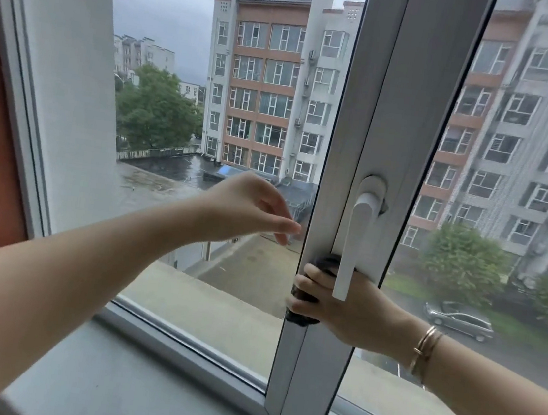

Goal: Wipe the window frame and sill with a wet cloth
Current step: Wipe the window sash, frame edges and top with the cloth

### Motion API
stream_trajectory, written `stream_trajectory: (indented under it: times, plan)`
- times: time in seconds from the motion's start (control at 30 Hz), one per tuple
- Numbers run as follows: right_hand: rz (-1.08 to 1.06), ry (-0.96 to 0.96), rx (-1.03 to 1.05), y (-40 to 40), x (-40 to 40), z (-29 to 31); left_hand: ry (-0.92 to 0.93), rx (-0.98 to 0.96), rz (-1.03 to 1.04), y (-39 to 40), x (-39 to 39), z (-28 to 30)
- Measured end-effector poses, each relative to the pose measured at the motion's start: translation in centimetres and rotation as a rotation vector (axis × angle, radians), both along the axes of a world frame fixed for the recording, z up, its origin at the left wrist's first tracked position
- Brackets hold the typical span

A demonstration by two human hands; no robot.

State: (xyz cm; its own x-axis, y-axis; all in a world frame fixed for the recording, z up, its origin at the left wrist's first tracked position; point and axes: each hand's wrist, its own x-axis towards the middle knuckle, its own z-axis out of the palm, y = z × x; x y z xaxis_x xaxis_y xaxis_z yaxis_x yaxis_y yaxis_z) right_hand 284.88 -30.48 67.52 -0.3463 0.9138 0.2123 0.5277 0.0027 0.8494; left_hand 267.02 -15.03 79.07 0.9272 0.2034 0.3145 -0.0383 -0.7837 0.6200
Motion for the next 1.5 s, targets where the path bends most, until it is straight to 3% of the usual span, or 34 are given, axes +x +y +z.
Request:
stream_trajectory:
  times: [0.13, 0.23, 0.3, 0.4, 0.5, 0.57, 0.73, 0.87, 1.0, 1.2, 1.37, 1.5]
  plan:
    - [-0.072, 0.188, 0.437, 1.0, -0.9, 0.7, -0.024, -0.044, -0.006, 3.7, -0.3, -1.5]
    - [-0.21, 0.337, 0.686, 2.6, -2.6, -2.1, -0.007, -0.08, -0.088, 5.9, 0.0, -2.1]
    - [-0.335, 0.441, 0.709, 3.1, -3.5, -5.4, -0.015, -0.097, -0.137, 6.9, -0.4, -2.5]
    - [-0.486, 0.594, 0.561, 3.0, -4.8, -10.7, -0.028, -0.097, -0.193, 9.3, -0.9, -3.0]
    - [-0.599, 0.606, 0.419, 2.5, -6.0, -13.3, -0.013, -0.117, -0.218, 11.3, -0.9, -3.8]
    - [-0.616, 0.577, 0.412, 2.4, -6.1, -11.7, -0.011, -0.15, -0.237, 12.2, -0.7, -4.4]
    - [-0.488, 0.417, 0.861, 3.7, -4.5, -3.6, -0.009, -0.278, -0.265, 12.7, -0.8, -6.5]
    - [-0.406, 0.457, 1.022, 4.8, -3.5, -4.7, -0.004, -0.333, -0.227, 12.2, -0.5, -7.9]
    - [-0.465, 0.516, 0.828, 4.0, -3.9, -12.0, 0.0, -0.364, -0.209, 11.9, 0.1, -8.9]
    - [-0.577, 0.567, 0.204, 1.5, -4.5, -18.3, 0.037, -0.392, -0.154, 11.4, 0.0, -11.9]
    - [-0.28, 0.329, -0.142, 1.0, -3.1, -19.5, 0.023, -0.428, -0.099, 11.0, -0.7, -13.6]
    - [-0.198, 0.239, -0.328, 3.0, -1.7, -21.7, 0.053, -0.459, -0.061, 10.6, -1.5, -14.9]
